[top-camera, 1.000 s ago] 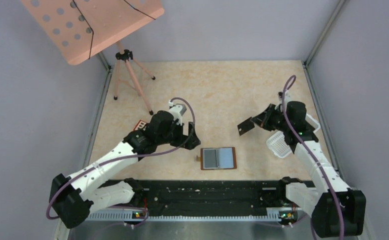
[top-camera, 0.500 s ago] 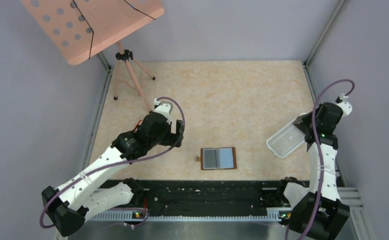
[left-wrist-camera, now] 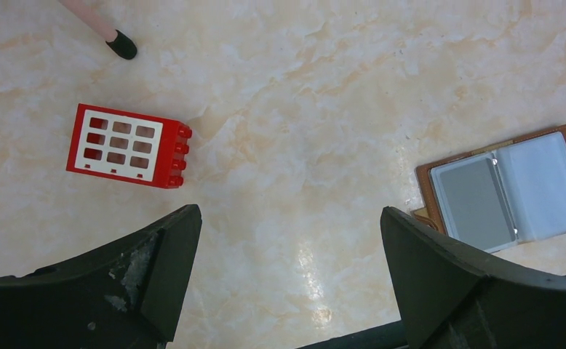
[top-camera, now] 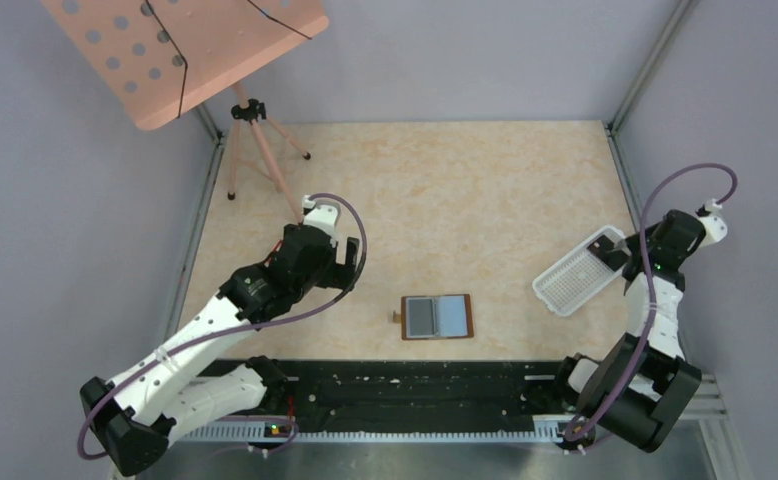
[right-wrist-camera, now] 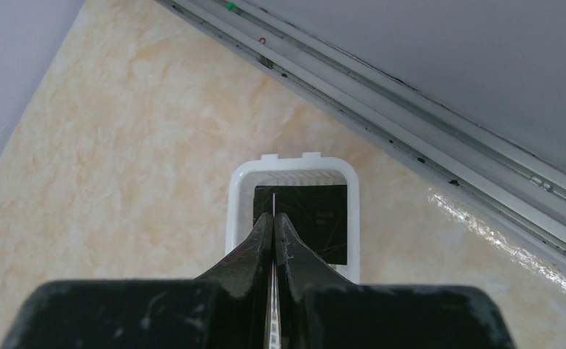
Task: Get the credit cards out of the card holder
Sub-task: Place the credit card in the storage box.
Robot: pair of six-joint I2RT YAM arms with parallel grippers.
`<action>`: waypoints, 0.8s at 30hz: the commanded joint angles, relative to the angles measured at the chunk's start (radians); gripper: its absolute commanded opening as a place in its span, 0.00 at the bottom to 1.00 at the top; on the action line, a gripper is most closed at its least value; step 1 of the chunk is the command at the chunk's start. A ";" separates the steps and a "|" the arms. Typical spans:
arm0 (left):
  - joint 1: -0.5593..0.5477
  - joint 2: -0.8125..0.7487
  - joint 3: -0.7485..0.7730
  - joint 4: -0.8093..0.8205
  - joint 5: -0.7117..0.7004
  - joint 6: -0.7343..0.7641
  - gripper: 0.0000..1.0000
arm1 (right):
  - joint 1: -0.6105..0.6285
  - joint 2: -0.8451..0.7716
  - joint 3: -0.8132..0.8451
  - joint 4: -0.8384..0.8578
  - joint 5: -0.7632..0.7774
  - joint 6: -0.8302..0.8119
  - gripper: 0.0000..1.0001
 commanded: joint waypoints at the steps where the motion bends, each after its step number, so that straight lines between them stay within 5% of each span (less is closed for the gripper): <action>1: 0.001 -0.026 -0.011 0.056 -0.042 0.018 0.99 | -0.041 0.023 -0.008 0.075 -0.080 0.012 0.00; 9: 0.002 -0.015 -0.011 0.046 -0.048 0.022 0.99 | -0.041 0.011 0.013 0.007 -0.112 -0.013 0.00; 24: 0.001 -0.028 -0.016 0.051 -0.050 0.024 0.99 | -0.043 0.115 -0.068 0.227 -0.125 0.007 0.00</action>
